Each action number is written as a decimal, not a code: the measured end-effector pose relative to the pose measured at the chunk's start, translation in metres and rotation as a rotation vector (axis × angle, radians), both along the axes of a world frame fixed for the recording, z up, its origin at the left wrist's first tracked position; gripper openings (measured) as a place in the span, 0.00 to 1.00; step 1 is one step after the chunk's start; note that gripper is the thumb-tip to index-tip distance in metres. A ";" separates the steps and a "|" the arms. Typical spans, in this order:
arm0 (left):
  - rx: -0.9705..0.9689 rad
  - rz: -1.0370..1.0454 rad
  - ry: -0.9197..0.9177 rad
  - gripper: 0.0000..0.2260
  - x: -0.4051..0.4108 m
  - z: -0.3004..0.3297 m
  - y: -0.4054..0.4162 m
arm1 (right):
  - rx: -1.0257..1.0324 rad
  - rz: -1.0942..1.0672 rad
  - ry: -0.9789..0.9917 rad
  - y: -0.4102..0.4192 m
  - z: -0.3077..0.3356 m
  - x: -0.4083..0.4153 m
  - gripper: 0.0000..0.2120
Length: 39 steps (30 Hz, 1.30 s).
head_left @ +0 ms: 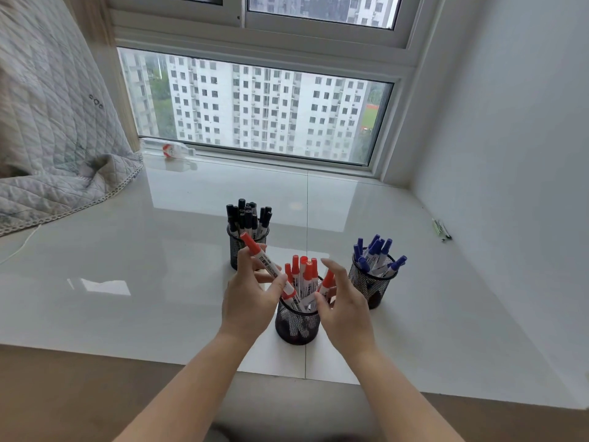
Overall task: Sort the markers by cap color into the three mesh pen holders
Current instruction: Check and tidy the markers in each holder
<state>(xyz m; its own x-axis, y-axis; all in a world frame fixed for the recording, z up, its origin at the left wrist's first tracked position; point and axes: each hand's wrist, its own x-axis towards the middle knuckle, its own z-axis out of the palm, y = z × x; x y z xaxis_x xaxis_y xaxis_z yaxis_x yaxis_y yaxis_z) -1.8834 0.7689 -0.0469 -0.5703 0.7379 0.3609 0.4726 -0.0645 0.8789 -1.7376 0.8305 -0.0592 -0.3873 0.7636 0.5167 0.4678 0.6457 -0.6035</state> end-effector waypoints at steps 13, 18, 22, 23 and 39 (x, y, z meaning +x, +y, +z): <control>0.125 0.056 0.018 0.48 -0.001 -0.004 -0.005 | -0.010 -0.009 -0.018 -0.003 -0.001 -0.002 0.16; 0.048 0.022 0.120 0.42 0.000 -0.005 -0.006 | 0.000 -0.028 -0.014 -0.005 -0.003 -0.004 0.16; 0.086 0.039 0.143 0.34 0.010 -0.007 -0.001 | 0.009 -0.035 -0.035 -0.004 -0.005 -0.003 0.15; 0.089 0.029 0.163 0.33 0.012 -0.008 0.000 | 0.010 -0.028 -0.043 -0.004 -0.005 -0.003 0.14; -0.055 -0.047 0.148 0.04 0.018 -0.049 0.003 | 0.052 -0.063 -0.102 0.012 0.005 0.002 0.03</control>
<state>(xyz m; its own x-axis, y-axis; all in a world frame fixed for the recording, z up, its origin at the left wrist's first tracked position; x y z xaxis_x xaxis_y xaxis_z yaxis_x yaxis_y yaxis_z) -1.8650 0.7722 -0.0958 -0.4784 0.7834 0.3967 0.5946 -0.0434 0.8029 -1.7356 0.8421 -0.0545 -0.3919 0.7610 0.5171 0.5653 0.6425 -0.5172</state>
